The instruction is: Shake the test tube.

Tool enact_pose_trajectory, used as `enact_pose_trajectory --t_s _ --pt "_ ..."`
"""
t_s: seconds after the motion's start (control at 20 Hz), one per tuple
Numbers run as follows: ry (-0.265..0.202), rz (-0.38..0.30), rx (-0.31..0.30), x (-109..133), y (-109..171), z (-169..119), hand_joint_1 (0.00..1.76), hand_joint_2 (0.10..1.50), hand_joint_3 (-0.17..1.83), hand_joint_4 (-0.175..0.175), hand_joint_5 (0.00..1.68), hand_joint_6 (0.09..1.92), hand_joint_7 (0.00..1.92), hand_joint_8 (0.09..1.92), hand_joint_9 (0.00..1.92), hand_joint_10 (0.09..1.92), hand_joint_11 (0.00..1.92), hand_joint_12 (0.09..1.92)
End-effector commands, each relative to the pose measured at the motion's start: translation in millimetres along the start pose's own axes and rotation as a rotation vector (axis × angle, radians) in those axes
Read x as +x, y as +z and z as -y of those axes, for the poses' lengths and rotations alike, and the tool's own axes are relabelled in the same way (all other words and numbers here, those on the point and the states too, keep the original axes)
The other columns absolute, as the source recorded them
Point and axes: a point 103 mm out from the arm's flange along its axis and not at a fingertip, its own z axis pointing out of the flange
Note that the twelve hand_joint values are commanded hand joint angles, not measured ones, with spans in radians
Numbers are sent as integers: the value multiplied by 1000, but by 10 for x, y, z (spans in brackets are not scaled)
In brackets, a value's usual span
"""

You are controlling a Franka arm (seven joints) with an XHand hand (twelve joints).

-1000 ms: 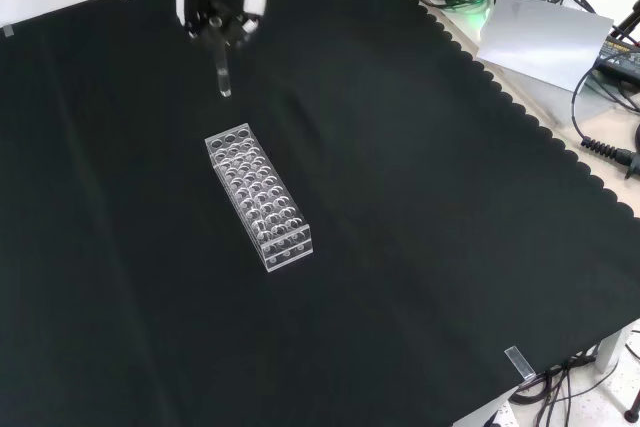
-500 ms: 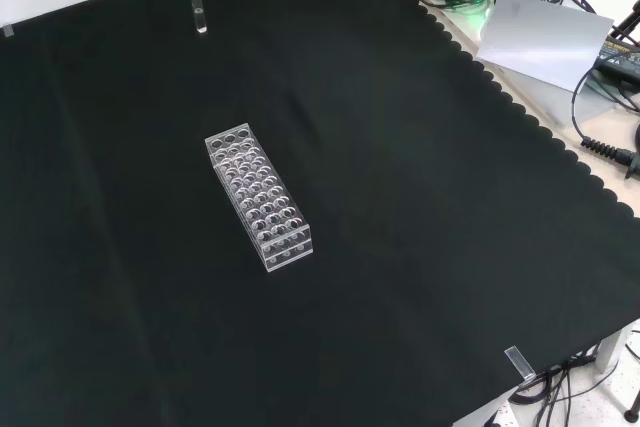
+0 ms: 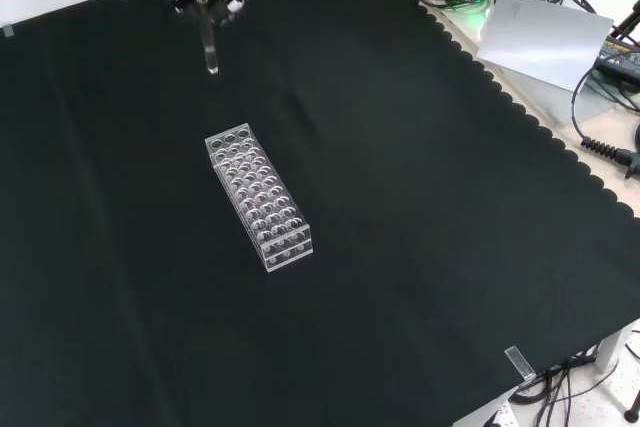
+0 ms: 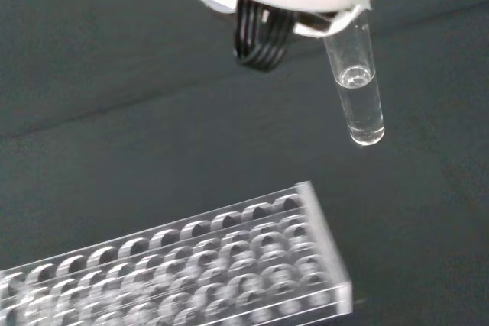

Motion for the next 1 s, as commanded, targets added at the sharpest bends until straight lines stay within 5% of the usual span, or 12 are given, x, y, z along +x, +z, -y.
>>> enact_pose_trajectory --t_s 0.05,0.3,0.5,0.75,1.0 --pt "-120 -102 50 795 186 79 1318 591 785 -175 1247 730 1302 738 1502 649 1081 1044" --pt "-184 -132 70 1167 226 137 1318 591 785 -175 1247 729 1302 738 1503 648 1081 1045" --pt "-198 -123 70 1203 222 140 1318 591 785 -175 1247 729 1302 738 1504 647 1081 1045" --pt "-151 -83 56 890 176 63 1318 591 785 -175 1247 729 1302 738 1504 646 1081 1045" --pt "-56 -69 32 397 86 -13 1318 591 785 -175 1247 729 1303 737 1505 645 1080 1045"
